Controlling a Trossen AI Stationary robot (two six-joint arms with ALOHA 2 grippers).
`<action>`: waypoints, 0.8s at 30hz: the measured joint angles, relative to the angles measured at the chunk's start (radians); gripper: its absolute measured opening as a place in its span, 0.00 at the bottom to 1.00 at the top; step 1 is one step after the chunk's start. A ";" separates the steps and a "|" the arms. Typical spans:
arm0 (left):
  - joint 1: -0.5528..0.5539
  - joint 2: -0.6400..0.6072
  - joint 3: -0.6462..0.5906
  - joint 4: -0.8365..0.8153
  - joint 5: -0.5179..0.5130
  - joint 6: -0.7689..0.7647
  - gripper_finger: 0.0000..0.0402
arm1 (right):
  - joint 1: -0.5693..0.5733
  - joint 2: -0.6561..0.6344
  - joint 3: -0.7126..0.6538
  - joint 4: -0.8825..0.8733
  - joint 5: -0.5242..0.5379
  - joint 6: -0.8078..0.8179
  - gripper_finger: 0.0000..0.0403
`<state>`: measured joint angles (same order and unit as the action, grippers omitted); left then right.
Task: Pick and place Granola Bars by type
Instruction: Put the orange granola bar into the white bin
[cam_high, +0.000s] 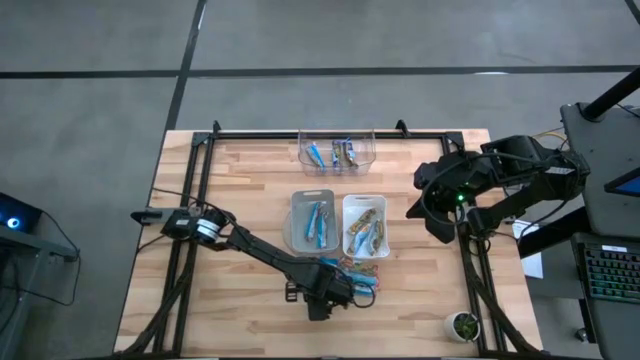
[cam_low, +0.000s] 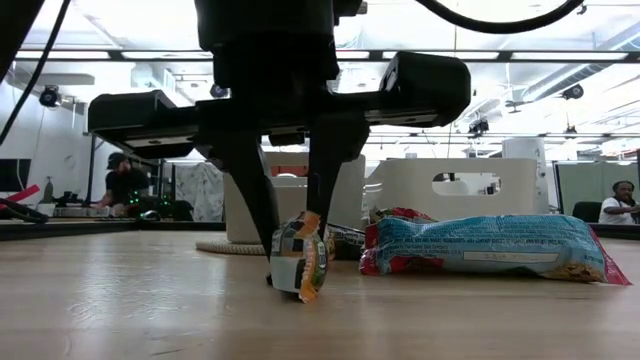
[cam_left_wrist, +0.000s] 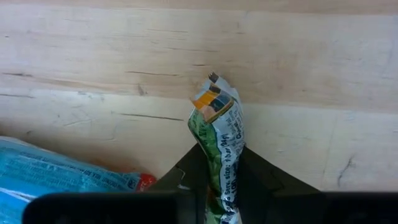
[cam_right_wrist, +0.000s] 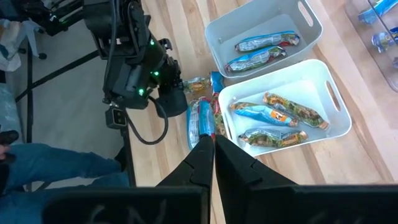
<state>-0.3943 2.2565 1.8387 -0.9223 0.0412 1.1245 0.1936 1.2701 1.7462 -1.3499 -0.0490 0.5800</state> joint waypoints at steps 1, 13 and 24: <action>0.000 0.000 0.008 -0.008 -0.005 -0.004 0.11 | 0.000 0.000 0.000 0.000 0.000 0.000 0.02; 0.000 0.000 0.124 -0.066 -0.007 -0.029 0.11 | 0.000 0.000 0.000 -0.001 0.000 0.000 0.02; 0.021 -0.001 0.364 -0.217 -0.050 -0.146 0.11 | 0.000 0.000 0.000 -0.005 0.000 -0.012 0.02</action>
<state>-0.3732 2.2555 2.2031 -1.1394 -0.0087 0.9785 0.1937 1.2701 1.7462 -1.3545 -0.0494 0.5678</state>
